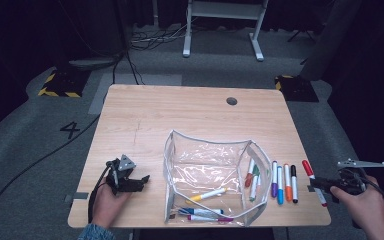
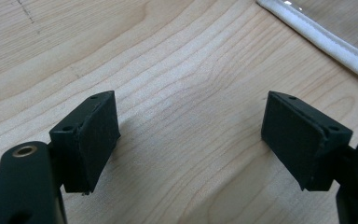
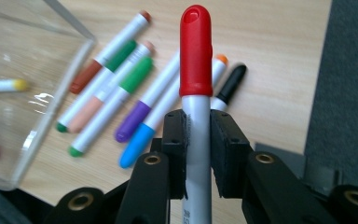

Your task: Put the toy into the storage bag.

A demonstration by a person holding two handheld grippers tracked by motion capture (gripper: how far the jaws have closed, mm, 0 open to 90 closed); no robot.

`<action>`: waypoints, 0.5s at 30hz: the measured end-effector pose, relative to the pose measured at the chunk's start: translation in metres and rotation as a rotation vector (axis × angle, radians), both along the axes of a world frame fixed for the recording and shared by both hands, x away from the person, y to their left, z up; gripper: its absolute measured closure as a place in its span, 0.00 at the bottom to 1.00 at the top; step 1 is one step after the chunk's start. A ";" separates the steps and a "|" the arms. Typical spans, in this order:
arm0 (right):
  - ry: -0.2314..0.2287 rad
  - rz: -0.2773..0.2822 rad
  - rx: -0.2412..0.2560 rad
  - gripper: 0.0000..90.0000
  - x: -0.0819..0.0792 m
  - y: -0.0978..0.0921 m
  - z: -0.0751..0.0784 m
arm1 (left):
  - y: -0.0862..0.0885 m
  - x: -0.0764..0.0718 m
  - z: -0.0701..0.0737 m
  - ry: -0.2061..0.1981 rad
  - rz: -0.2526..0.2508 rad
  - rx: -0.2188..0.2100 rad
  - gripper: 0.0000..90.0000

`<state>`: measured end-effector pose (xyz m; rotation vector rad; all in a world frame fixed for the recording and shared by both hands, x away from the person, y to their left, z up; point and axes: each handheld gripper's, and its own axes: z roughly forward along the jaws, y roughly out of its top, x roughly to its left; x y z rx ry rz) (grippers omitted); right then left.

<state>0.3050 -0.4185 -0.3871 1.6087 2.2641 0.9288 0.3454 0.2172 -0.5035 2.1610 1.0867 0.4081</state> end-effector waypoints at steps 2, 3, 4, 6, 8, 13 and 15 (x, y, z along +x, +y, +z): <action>-0.024 0.022 0.014 0.86 -0.002 0.005 0.012 | 0.000 0.000 0.000 0.000 0.000 0.000 0.21; -0.037 0.036 0.021 0.86 -0.003 0.008 0.018 | 0.000 0.000 0.000 0.000 0.001 0.000 0.21; -0.054 0.054 0.027 0.86 -0.004 0.012 0.025 | 0.000 0.000 0.000 0.001 0.002 -0.002 0.21; -0.075 0.094 0.042 0.86 -0.005 0.020 0.038 | 0.000 0.000 0.000 0.000 0.004 0.000 0.21; -0.089 0.132 0.056 0.86 -0.006 0.028 0.049 | 0.000 0.000 0.000 0.001 0.004 0.000 0.21; -0.129 0.219 0.063 0.86 -0.007 0.051 0.079 | 0.000 -0.001 0.000 0.003 0.008 -0.004 0.21; -0.137 0.246 0.069 0.86 -0.007 0.059 0.087 | 0.000 0.000 0.000 0.002 0.006 -0.002 0.21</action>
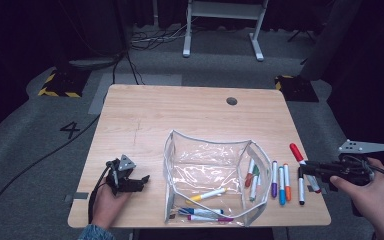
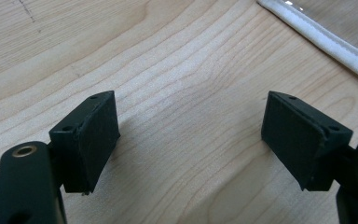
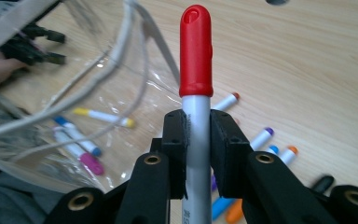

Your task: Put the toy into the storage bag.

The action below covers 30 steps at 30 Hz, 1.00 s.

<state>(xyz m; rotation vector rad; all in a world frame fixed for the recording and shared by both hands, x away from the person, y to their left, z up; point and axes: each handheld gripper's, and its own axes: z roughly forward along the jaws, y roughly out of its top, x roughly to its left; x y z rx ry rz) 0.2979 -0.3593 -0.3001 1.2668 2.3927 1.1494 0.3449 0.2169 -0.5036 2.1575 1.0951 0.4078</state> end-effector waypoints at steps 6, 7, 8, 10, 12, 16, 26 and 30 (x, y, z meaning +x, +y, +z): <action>-0.015 0.108 0.005 0.86 0.001 0.031 0.020 | 0.000 0.000 0.000 0.000 0.000 -0.001 0.21; -0.015 0.129 0.003 0.86 0.002 0.037 0.023 | 0.000 0.000 0.000 -0.002 -0.001 0.003 0.21; -0.016 0.141 0.000 0.86 0.003 0.041 0.025 | 0.000 0.000 0.000 -0.002 -0.001 0.002 0.21; -0.018 0.176 -0.010 0.86 0.005 0.054 0.030 | 0.000 0.000 0.000 0.001 0.001 -0.002 0.21; -0.020 0.211 -0.020 0.86 0.008 0.065 0.035 | 0.000 0.000 0.000 0.001 0.001 -0.003 0.21; -0.010 0.281 -0.027 0.86 0.012 0.089 0.040 | 0.000 -0.001 0.000 0.000 0.005 -0.001 0.21; 0.006 0.428 -0.059 0.86 0.016 0.142 0.046 | 0.000 -0.001 0.000 0.003 0.007 -0.003 0.21; 0.020 0.472 -0.066 0.86 0.019 0.159 0.045 | 0.000 0.000 0.000 0.003 0.010 0.001 0.21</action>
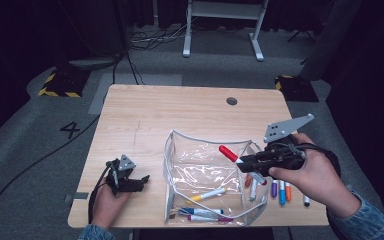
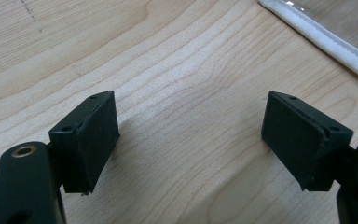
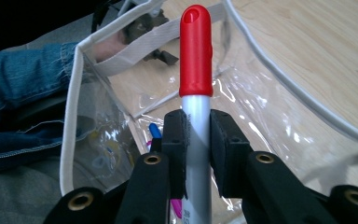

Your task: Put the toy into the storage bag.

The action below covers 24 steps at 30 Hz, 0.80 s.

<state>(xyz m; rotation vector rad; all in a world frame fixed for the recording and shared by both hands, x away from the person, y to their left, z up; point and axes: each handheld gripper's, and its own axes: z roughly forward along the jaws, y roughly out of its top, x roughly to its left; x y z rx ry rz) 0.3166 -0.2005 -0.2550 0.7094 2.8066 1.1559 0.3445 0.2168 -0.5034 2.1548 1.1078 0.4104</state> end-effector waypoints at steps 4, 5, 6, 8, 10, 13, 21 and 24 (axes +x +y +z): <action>0.015 0.047 -0.022 0.86 0.004 0.016 -0.003 | 0.000 0.000 0.000 0.000 0.000 0.000 0.21; 0.018 0.062 -0.036 0.86 0.005 0.020 -0.004 | 0.000 0.000 0.000 0.000 0.000 0.000 0.21; 0.025 0.074 -0.044 0.86 0.006 0.024 -0.005 | 0.000 0.000 0.000 0.000 0.000 0.000 0.21; 0.032 0.106 -0.067 0.86 0.008 0.033 -0.009 | 0.000 0.000 0.000 0.000 0.000 0.000 0.21; 0.039 0.136 -0.071 0.85 0.009 0.039 -0.012 | 0.000 0.000 0.000 0.000 -0.001 -0.001 0.21; 0.046 0.163 -0.086 0.85 0.010 0.048 -0.016 | 0.000 0.000 0.000 0.000 0.000 0.000 0.21; 0.068 0.216 -0.143 0.86 0.014 0.070 -0.032 | 0.000 0.000 0.000 0.000 0.000 0.000 0.21; 0.076 0.237 -0.169 0.85 0.015 0.077 -0.038 | 0.000 0.000 0.000 0.000 0.000 0.000 0.21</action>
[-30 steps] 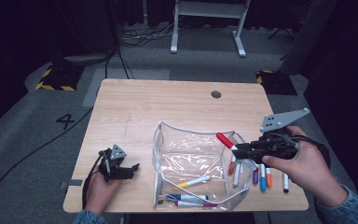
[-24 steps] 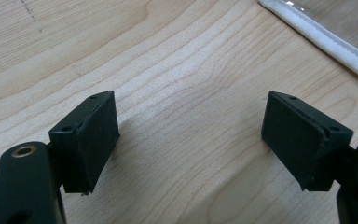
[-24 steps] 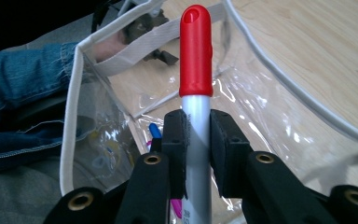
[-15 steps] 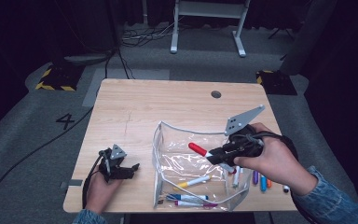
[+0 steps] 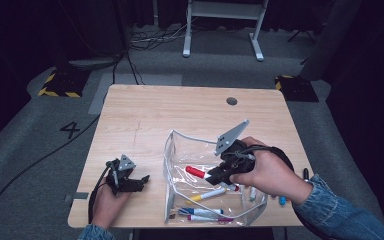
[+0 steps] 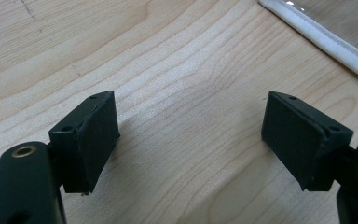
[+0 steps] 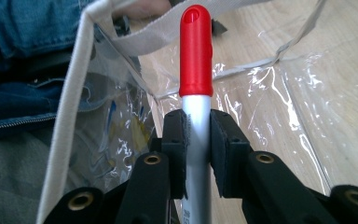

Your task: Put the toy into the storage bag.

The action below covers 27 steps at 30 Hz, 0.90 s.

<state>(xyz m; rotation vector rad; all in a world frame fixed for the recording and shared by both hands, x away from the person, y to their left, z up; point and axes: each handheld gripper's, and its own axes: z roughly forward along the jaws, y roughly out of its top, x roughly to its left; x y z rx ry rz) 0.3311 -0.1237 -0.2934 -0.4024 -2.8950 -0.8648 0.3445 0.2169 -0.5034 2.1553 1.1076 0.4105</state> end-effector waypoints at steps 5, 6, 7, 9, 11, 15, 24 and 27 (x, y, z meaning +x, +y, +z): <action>0.015 0.044 -0.051 0.85 0.001 0.011 -0.014 | 0.000 0.000 0.000 0.000 0.000 0.000 0.21; 0.021 0.047 -0.059 0.86 0.000 0.012 -0.016 | 0.000 0.000 0.000 0.000 0.000 0.000 0.21; 0.021 0.054 -0.066 0.85 0.000 0.014 -0.019 | 0.000 0.000 0.000 0.000 0.000 0.000 0.21; 0.030 0.066 -0.081 0.85 0.000 0.017 -0.024 | 0.000 0.000 0.000 0.000 0.000 0.000 0.21; 0.042 0.075 -0.098 0.85 -0.001 0.020 -0.028 | 0.000 0.000 0.000 0.000 0.000 0.000 0.21; 0.066 0.092 -0.131 0.85 -0.004 0.024 -0.038 | 0.000 0.000 0.000 0.000 0.001 0.000 0.21; 0.099 0.128 -0.217 0.85 -0.005 0.036 -0.061 | 0.000 0.000 0.000 0.000 0.000 0.000 0.21; 0.111 0.132 -0.242 0.85 -0.005 0.039 -0.067 | 0.000 0.000 0.000 0.000 0.000 0.000 0.21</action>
